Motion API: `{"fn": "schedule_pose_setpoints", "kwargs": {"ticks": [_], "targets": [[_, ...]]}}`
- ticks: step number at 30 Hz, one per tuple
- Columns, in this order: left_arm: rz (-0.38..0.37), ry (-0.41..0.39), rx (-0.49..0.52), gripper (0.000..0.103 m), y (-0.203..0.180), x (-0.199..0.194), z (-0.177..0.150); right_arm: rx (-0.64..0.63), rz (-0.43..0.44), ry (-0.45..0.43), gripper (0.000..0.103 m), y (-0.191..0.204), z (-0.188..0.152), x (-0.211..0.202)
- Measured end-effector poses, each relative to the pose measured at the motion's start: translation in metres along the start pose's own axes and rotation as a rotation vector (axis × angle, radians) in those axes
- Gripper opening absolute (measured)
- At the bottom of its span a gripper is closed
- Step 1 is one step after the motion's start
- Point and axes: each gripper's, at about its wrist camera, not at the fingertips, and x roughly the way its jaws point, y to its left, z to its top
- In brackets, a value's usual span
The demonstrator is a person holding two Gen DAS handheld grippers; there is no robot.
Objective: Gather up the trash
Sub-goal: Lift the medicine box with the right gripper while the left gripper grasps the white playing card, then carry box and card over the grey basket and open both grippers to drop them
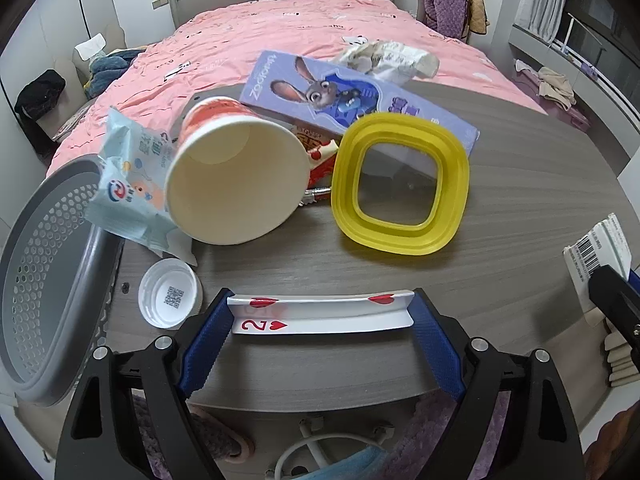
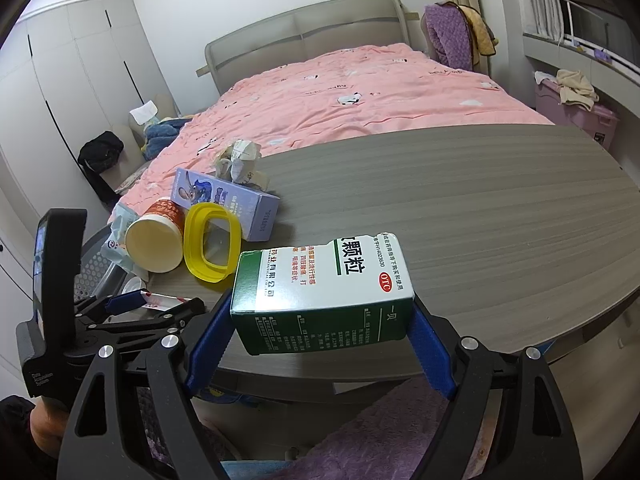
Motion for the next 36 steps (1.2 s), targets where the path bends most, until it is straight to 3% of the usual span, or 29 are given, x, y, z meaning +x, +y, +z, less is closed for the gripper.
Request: {"fn": "schedule_pose_setpoints", "kwargs": {"ticks": [10, 16, 25, 31, 36], "targets": [[0.013, -0.164, -0.047, 0.084, 0.043, -0.059, 0.007, -0.09, 0.051, -0.015, 0.08, 0.048, 0.019, -0.003], [0.13, -0.228, -0.121, 0.084, 0.114, -0.09, 0.004, -0.183, 0.155, -0.015, 0.08, 0.111, 0.039, 0.011], [0.296, -0.193, -0.263, 0.084, 0.223, -0.089, -0.013, -0.351, 0.31, 0.064, 0.08, 0.229, 0.049, 0.055], [0.327, -0.156, -0.298, 0.084, 0.26, -0.077, -0.021, -0.422, 0.347, 0.116, 0.08, 0.282, 0.045, 0.082], [0.325, -0.129, -0.331, 0.084, 0.277, -0.065, -0.026, -0.457, 0.347, 0.152, 0.08, 0.303, 0.04, 0.101]]}}
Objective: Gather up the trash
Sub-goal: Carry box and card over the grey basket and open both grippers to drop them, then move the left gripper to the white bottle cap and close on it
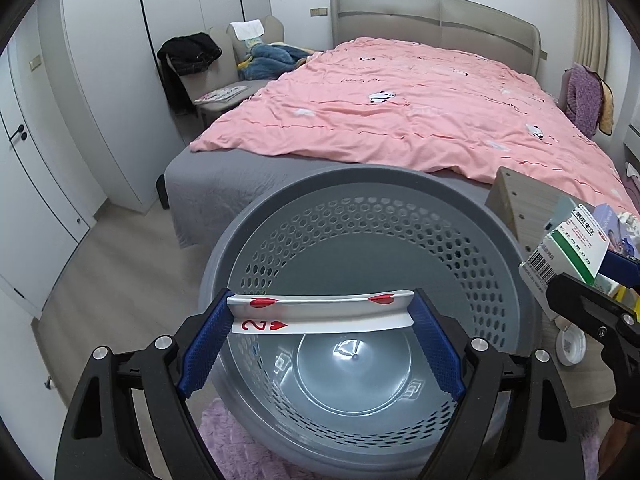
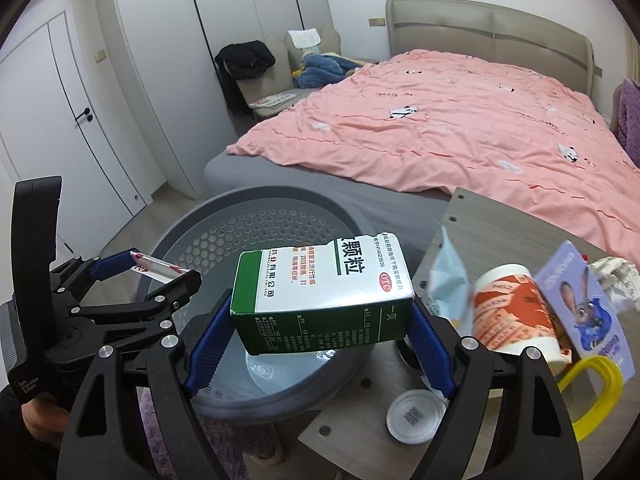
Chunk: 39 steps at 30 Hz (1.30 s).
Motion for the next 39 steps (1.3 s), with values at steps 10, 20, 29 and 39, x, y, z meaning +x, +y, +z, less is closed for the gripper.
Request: {"fn": "schedule_pose_setpoints", "kwargs": {"ticks": [10, 20, 29, 39], "targets": [[-0.001, 0.015, -0.02, 0.084, 0.012, 0.01, -0.001, -0.001, -0.02, -0.002, 0.091, 0.006, 0.003, 0.01], [0.0, 0.03, -0.034, 0.084, 0.015, 0.011, -0.002, -0.012, -0.029, -0.005, 0.092, 0.008, 0.002, 0.008], [0.004, 0.036, -0.062, 0.084, 0.022, 0.01, -0.005, -0.016, -0.027, -0.004, 0.092, 0.011, 0.0, 0.007], [-0.003, 0.041, -0.088, 0.084, 0.029, 0.006, -0.008, -0.016, -0.028, -0.004, 0.092, 0.014, -0.003, 0.006]]}}
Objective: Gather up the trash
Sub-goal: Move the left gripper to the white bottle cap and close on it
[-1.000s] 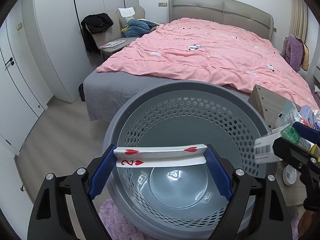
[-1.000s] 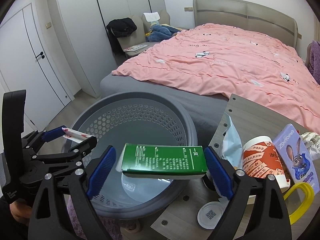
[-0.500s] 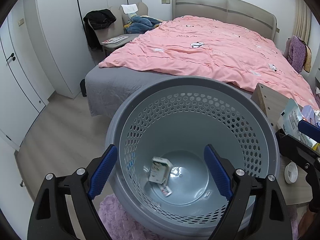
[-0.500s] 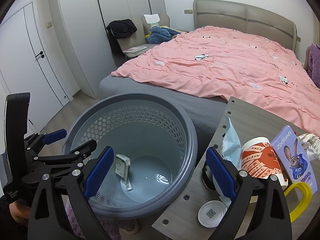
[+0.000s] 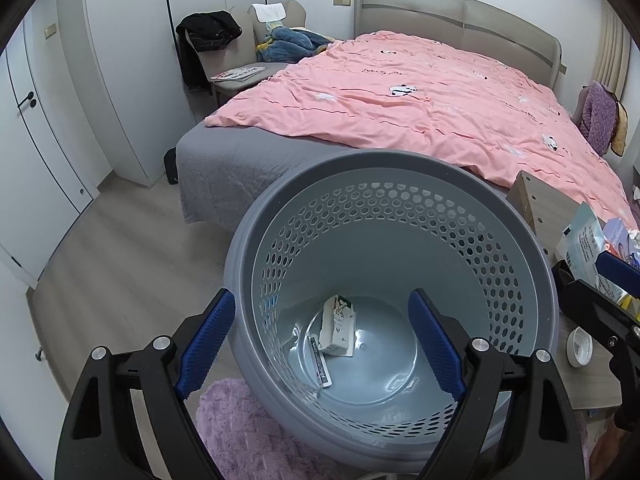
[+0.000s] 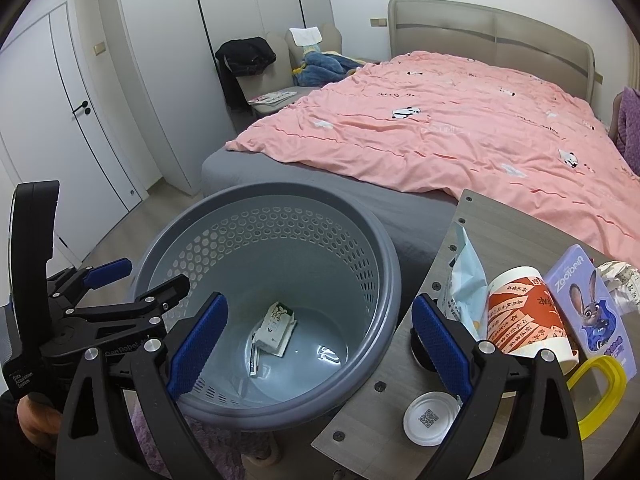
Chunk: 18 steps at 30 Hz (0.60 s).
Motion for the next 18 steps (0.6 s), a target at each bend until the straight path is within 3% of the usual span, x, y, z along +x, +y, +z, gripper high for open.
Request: {"fn": "schedule_pose_setpoints", "kwargs": {"ticks": [18], "targets": [[-0.042, -0.022, 0.011, 0.084, -0.003, -0.028, -0.012, 0.061, -0.016, -0.027, 0.092, -0.025, -0.018, -0.028]]}}
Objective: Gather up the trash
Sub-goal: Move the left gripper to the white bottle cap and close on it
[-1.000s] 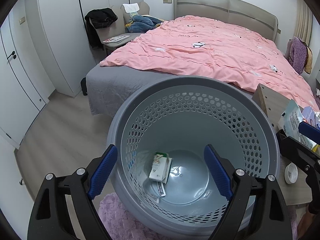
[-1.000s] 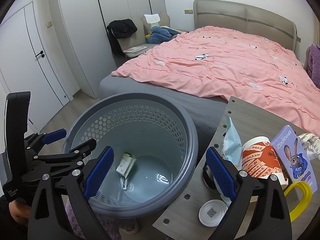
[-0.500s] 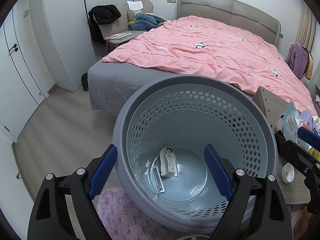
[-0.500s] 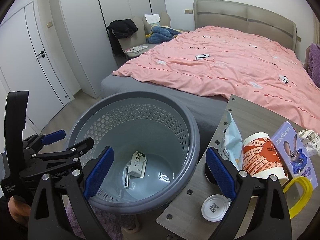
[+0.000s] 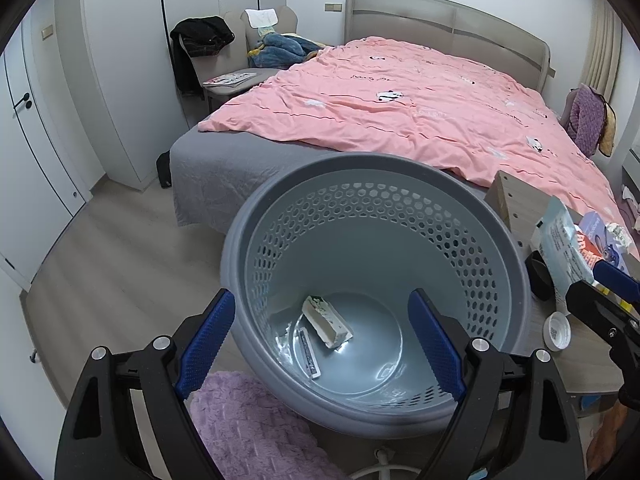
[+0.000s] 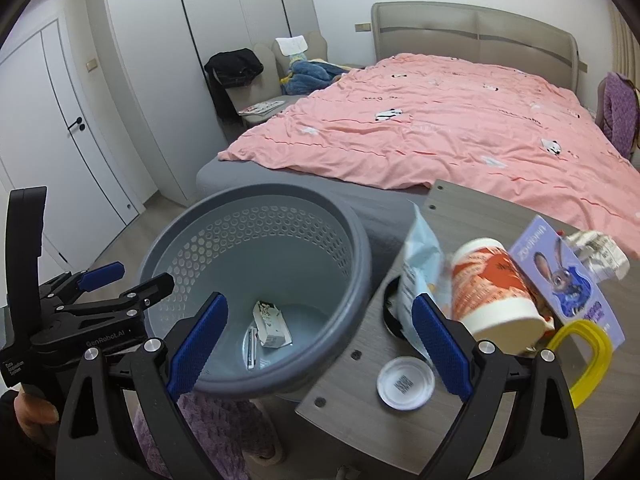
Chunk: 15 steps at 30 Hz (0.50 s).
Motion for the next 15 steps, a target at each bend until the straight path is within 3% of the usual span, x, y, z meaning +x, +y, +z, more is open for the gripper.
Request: {"fn": "schedule_pose_setpoints", "kwargs": {"ticks": [15], "targets": [[-0.145, 0.021, 0.174, 0.084, -0.095, -0.013, -0.024, 0.134, -0.128, 0.026, 0.092, -0.079, -0.053, -0.049]]}}
